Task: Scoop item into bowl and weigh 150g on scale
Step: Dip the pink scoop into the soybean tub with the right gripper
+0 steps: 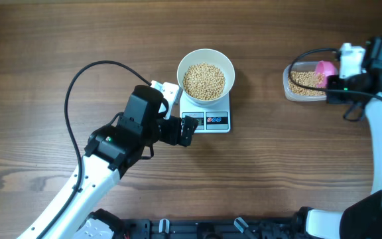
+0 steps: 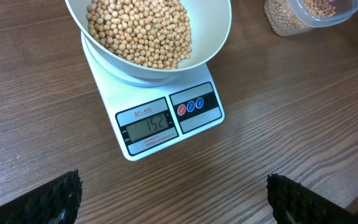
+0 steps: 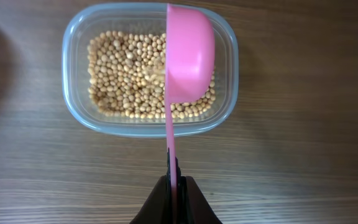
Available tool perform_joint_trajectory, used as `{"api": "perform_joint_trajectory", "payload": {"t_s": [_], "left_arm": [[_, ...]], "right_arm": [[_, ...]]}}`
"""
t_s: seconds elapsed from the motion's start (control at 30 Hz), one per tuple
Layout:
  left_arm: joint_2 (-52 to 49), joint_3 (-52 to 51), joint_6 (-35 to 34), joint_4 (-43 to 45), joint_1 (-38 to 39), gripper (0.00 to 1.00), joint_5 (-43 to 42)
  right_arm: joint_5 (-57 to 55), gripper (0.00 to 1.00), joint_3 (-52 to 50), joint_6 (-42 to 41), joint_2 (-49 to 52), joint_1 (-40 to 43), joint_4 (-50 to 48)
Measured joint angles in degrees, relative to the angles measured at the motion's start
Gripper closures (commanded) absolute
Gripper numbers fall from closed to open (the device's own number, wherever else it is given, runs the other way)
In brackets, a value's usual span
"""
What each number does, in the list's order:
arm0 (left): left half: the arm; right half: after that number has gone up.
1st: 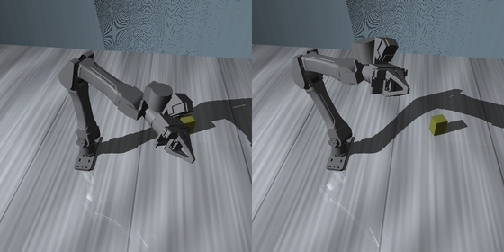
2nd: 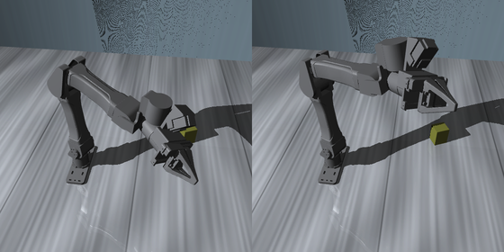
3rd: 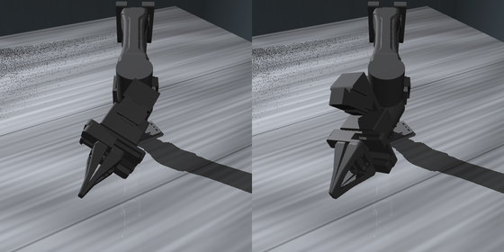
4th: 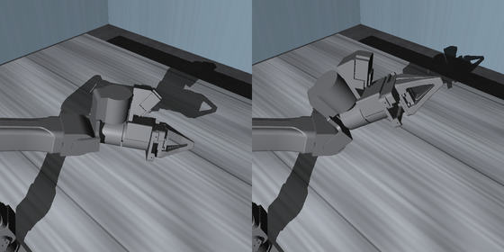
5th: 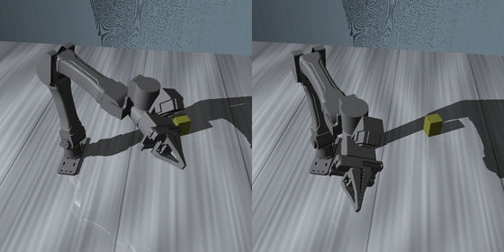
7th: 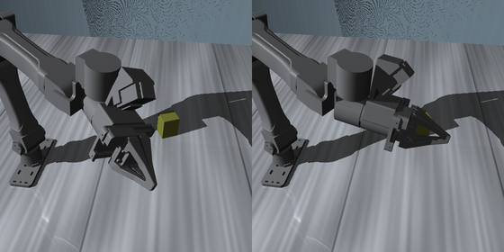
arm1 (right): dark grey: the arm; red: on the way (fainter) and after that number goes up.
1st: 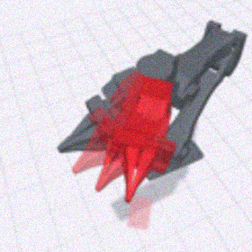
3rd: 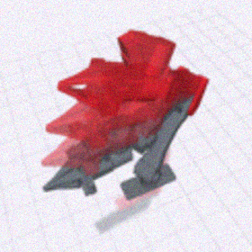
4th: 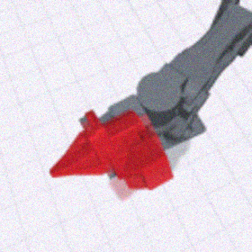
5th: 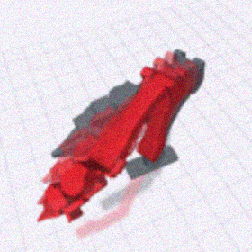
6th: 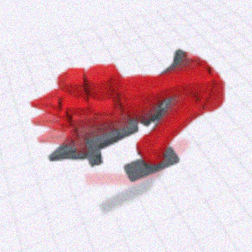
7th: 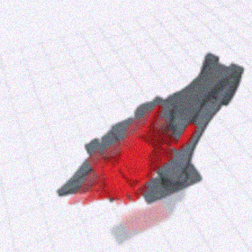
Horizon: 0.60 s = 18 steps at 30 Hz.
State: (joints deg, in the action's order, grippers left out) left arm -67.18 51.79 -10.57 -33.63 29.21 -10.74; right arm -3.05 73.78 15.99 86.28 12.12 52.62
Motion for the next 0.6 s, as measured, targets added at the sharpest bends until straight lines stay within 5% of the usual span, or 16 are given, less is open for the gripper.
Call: {"api": "perform_joint_trajectory", "payload": {"t_s": [0.23, 0.6], "left_arm": [[0.0, 0.0, 0.0, 0.0, 0.0, 0.0, 0.0], [0.0, 0.0, 0.0, 0.0, 0.0, 0.0, 0.0]], "right_arm": [[-13.4, 0.96, 0.0, 1.3, 0.0, -8.0, -0.2], [-17.6, 0.96, 0.0, 1.5, 0.0, -9.8, -0.6]]}}
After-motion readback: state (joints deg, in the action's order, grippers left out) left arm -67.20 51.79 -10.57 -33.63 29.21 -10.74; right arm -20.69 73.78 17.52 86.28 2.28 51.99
